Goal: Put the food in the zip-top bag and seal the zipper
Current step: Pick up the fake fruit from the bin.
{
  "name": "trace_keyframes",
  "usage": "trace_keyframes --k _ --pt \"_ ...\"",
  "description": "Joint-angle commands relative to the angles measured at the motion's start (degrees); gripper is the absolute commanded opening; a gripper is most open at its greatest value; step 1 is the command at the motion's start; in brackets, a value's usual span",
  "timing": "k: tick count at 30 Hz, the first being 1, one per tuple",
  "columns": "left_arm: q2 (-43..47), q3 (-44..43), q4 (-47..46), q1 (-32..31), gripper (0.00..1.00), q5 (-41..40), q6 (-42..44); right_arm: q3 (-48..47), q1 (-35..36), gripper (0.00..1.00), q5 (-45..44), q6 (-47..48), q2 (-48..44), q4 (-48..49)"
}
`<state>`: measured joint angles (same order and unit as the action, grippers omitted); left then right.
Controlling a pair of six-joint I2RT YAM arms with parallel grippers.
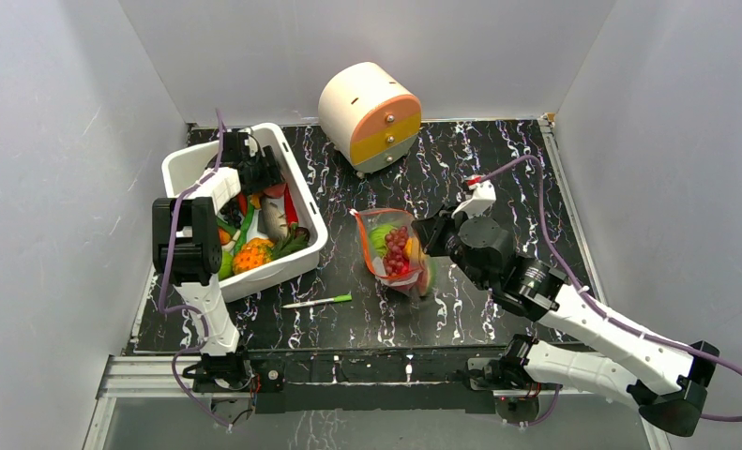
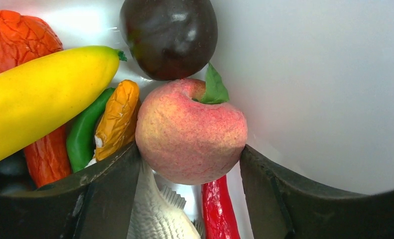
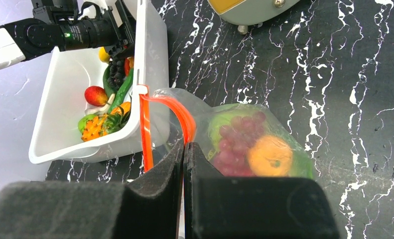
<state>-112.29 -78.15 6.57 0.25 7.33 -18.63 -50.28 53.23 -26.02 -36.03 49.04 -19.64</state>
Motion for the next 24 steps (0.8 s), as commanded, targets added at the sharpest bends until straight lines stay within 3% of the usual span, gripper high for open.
trace_keyframes --k 1,6,12,24 --pt "1.9 -3.1 4.0 0.2 0.48 -1.8 -0.1 -2.9 0.2 0.00 -1.7 0.2 -2.2 2.8" --pt "4.8 -5.1 11.8 0.3 0.45 -3.4 -1.4 -1.4 0.2 0.00 -2.2 -1.1 -2.5 3.4" --pt "12.9 -1.5 15.0 0.3 0.42 -2.5 -1.8 0.4 0.2 0.00 -2.4 -1.4 -2.7 5.2" --pt "27.0 1.6 23.5 0.2 0.41 6.1 -1.5 -0.1 0.2 0.00 -5.9 0.4 -2.1 5.6"
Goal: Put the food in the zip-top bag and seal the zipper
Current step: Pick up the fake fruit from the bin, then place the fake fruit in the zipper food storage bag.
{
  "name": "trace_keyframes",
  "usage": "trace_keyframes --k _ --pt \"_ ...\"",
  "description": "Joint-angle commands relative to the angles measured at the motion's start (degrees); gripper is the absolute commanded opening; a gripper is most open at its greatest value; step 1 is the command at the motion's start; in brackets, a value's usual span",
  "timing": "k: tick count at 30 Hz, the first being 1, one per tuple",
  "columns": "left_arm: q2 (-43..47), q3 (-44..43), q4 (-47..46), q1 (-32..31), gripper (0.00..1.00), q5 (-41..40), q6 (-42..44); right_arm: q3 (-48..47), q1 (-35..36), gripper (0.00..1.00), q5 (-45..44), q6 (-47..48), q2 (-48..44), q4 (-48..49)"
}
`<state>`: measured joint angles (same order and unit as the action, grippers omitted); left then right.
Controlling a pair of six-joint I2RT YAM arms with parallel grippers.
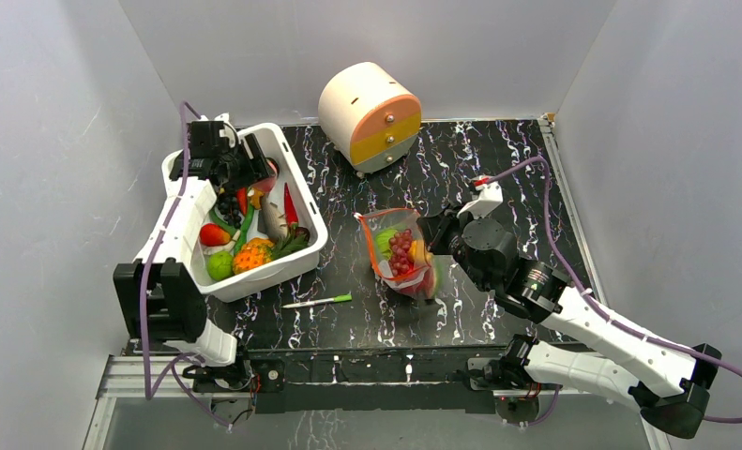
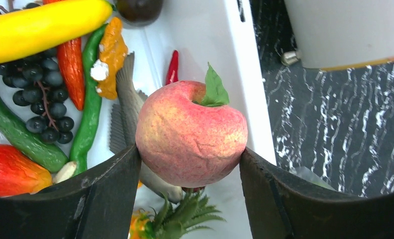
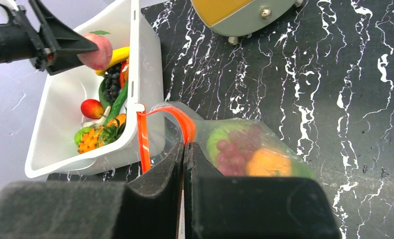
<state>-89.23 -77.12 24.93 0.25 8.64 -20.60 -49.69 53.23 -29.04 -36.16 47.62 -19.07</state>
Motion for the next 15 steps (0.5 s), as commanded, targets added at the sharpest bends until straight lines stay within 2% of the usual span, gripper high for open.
trace_keyframes --k 1,9,15 --pt "4.7 0.2 6.0 0.1 0.41 6.1 0.7 -0.9 0.2 0.00 -2.9 0.6 -0.3 4.9" --pt "11.4 2.2 9.9 -0.5 0.40 18.3 1.8 -3.6 0.2 0.00 -5.1 0.5 2.6 5.8" --pt "15.1 2.8 8.4 -4.5 0.39 25.7 1.1 -5.7 0.2 0.00 -1.9 -0.7 6.0 7.4"
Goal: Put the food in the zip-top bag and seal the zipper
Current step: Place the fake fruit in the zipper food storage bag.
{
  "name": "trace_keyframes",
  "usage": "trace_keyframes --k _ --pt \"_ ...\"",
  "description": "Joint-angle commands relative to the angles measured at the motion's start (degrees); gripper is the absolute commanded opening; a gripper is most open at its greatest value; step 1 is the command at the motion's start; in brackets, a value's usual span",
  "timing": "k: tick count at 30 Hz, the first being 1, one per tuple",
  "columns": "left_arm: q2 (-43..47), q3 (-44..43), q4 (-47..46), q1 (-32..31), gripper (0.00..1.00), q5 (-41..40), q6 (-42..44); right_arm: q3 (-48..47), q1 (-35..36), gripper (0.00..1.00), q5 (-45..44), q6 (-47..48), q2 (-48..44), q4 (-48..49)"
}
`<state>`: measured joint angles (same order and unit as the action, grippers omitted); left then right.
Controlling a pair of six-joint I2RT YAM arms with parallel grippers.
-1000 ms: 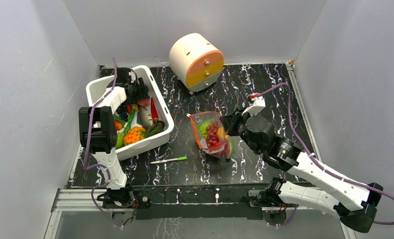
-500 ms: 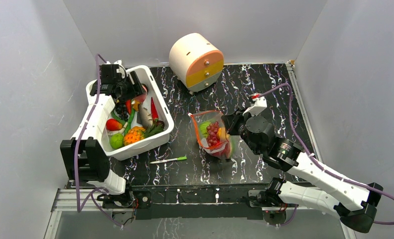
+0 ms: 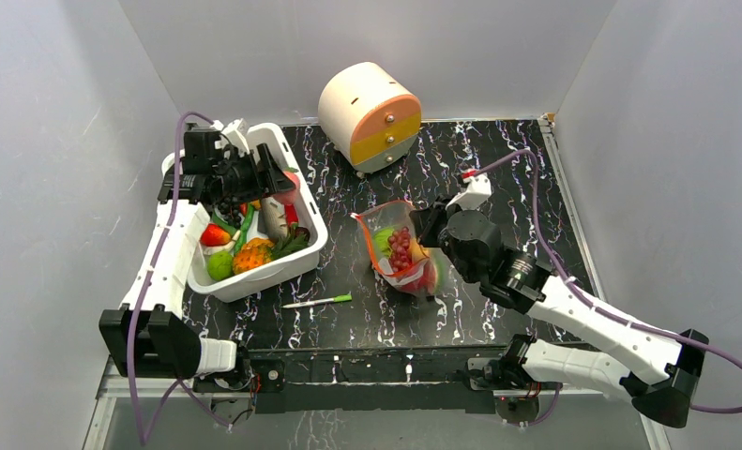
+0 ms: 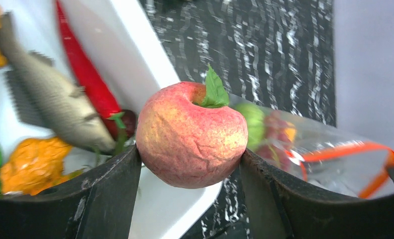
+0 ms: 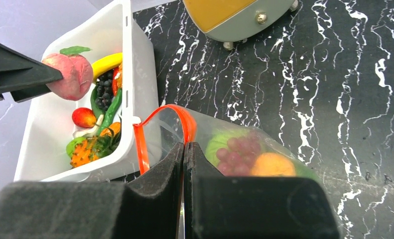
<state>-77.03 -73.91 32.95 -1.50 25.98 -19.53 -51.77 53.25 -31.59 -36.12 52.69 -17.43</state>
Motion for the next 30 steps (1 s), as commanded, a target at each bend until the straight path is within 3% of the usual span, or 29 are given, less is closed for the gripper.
trace_keyframes --k 1,10,18,23,30 --pt "2.7 -0.9 0.6 -3.5 0.39 8.9 -0.1 -3.9 0.2 0.00 0.9 -1.1 1.2 6.0" --pt "2.9 -3.4 -0.8 -11.4 0.38 14.1 -2.2 -10.3 0.2 0.00 -1.4 -0.2 6.5 6.4" --pt "1.9 -5.4 -5.6 -16.3 0.38 19.2 -7.0 -16.5 0.2 0.00 -8.6 6.5 10.0 6.5" --pt "2.1 -3.9 -8.4 -17.2 0.38 20.5 -9.2 -14.6 0.2 0.00 -9.0 4.7 9.5 5.4" --pt "3.0 3.7 -14.3 -18.9 0.38 21.8 -13.4 -6.1 0.2 0.00 0.1 -3.0 10.6 6.1"
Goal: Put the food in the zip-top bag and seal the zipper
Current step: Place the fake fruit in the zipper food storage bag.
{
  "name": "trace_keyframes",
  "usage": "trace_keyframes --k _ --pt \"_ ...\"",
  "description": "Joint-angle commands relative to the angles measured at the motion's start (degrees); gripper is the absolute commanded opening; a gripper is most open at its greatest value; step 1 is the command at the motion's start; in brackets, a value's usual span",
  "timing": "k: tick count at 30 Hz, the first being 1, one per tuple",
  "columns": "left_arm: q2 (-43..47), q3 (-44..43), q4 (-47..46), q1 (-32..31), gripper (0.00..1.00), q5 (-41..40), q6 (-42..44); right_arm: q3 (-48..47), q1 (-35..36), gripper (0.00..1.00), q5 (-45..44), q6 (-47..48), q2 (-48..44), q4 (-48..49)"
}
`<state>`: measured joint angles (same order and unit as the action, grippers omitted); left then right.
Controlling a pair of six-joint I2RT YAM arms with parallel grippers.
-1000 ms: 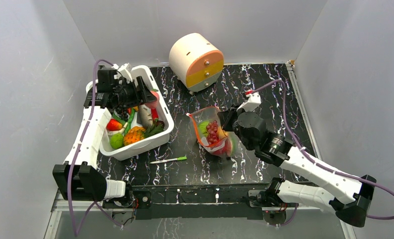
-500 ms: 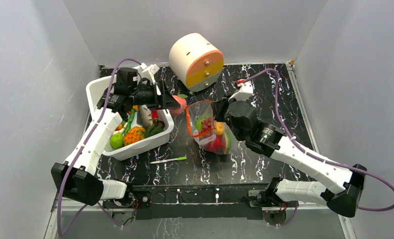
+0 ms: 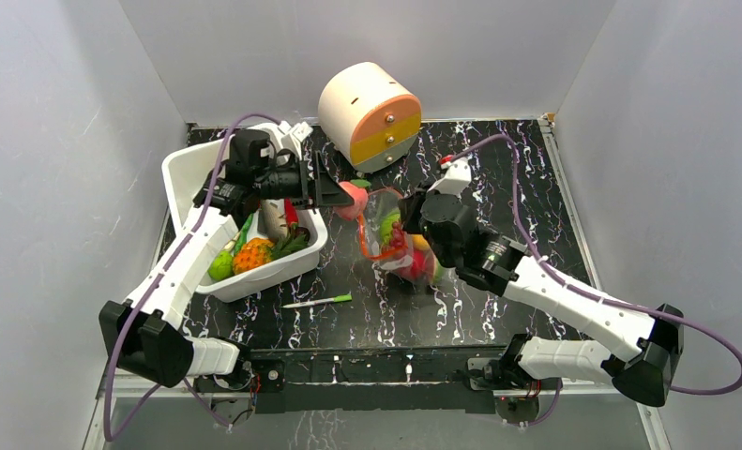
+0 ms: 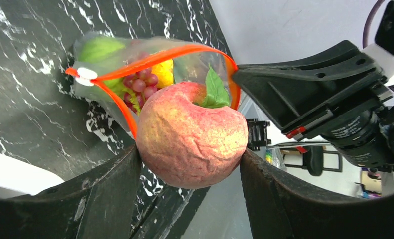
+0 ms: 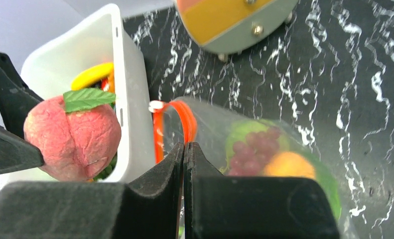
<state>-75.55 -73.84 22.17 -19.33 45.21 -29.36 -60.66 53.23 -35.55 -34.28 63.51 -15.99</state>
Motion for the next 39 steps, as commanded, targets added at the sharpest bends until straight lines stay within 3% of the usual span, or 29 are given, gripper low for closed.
trace_keyframes --k 1,11,26,39 --pt "1.7 4.4 -3.9 -1.4 0.38 2.5 -3.8 3.5 0.2 0.00 4.8 -5.5 0.0 5.1" --pt "4.0 12.7 -13.1 -6.5 0.36 1.9 -11.7 6.5 0.2 0.00 6.9 -6.9 -0.4 8.3" --pt "-2.0 13.4 -12.6 -10.3 0.36 -8.7 -10.5 4.8 0.2 0.00 7.3 -6.5 -1.3 8.6" --pt "-4.5 15.1 -14.4 -13.2 0.41 -8.5 -11.4 3.6 0.2 0.00 8.0 -6.3 0.2 10.5"
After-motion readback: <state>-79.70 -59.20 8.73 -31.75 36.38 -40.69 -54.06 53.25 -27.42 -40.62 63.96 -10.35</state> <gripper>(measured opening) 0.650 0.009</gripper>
